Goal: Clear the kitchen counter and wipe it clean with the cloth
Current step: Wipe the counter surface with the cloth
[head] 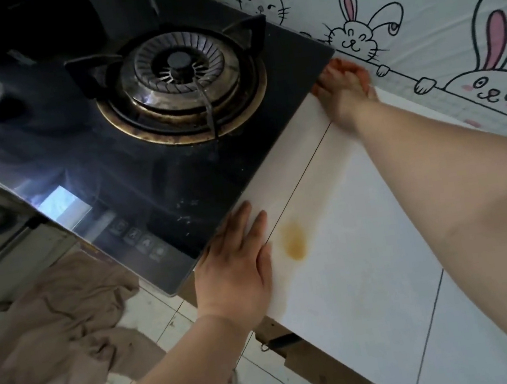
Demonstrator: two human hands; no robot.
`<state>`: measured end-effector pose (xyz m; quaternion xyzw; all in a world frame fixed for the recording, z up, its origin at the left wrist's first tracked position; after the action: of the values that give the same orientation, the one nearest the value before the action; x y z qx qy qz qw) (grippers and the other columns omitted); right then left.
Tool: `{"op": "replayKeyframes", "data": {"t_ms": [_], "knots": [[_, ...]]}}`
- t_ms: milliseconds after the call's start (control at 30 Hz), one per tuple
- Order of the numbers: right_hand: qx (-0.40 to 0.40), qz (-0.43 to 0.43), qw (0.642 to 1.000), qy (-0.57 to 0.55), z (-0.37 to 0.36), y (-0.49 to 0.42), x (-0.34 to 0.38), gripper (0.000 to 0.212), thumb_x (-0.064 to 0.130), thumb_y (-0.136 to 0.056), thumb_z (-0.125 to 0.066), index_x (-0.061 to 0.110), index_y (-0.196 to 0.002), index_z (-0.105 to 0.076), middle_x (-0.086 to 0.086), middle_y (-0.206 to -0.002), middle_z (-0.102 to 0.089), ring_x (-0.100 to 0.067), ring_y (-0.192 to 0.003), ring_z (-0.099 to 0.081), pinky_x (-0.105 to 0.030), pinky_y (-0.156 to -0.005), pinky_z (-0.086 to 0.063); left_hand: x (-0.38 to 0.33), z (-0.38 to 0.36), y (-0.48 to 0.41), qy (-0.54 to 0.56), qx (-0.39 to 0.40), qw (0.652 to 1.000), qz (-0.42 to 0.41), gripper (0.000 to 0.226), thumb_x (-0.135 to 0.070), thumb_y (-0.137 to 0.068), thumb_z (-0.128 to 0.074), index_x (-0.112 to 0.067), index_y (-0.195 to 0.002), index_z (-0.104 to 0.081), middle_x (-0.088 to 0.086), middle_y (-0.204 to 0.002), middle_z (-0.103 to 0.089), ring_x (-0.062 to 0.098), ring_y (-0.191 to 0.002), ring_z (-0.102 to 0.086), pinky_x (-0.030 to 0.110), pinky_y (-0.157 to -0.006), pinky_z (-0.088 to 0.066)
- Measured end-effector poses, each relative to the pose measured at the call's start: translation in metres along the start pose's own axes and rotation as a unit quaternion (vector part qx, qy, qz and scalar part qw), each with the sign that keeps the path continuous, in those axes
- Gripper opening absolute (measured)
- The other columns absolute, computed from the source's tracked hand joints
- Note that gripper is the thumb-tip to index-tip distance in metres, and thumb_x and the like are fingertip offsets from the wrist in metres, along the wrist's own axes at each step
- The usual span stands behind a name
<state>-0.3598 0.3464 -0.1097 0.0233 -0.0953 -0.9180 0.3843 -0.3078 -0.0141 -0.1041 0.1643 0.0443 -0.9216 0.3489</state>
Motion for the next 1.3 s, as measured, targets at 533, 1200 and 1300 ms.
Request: {"op": "replayKeyframes", "data": {"t_ms": [533,1200,1300], "knots": [[0.015,0.287,0.955,-0.075,-0.034,0.236,0.129,0.063,0.055,-0.090,-0.009,0.036,-0.146,-0.029,0.007,-0.159,-0.018,-0.019,-0.148,-0.010,-0.040,-0.113,-0.006,0.006,0.029,0.015,0.200,-0.107,0.974,-0.006,0.055,-0.044,-0.094,-0.025,-0.022,-0.144,-0.028,0.001,-0.151,-0.030,0.015,-0.139,-0.023,0.033,-0.116,-0.017],[0.096,0.177,0.976,-0.081,-0.048,0.327,0.053,0.047,0.052,-0.095,-0.039,0.046,-0.141,-0.034,0.007,-0.161,-0.007,-0.016,-0.148,0.003,-0.048,-0.118,0.003,-0.008,0.001,0.038,0.071,-0.029,0.997,-0.014,0.050,-0.035,-0.099,-0.025,-0.023,-0.147,-0.021,-0.004,-0.158,-0.014,0.015,-0.146,0.001,0.037,-0.116,0.008],[0.030,0.160,0.987,-0.008,-0.053,0.312,0.052,0.052,0.058,-0.097,-0.018,0.048,-0.147,-0.008,0.010,-0.161,0.008,-0.014,-0.147,0.011,-0.049,-0.117,0.006,-0.009,-0.001,0.038,0.032,-0.026,0.998,-0.043,0.049,-0.033,-0.100,-0.024,-0.020,-0.146,-0.025,-0.001,-0.157,-0.020,0.019,-0.146,-0.005,0.039,-0.117,0.003]]}}
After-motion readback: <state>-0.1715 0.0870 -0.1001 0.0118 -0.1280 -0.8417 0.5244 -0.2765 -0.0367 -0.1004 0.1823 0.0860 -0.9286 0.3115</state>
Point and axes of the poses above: each hand's wrist, its own y-axis away from the middle knuckle, its own z-axis out of the back of the hand, x = y × z, the point moved 8 cm from there along -y, towards the middle knuckle
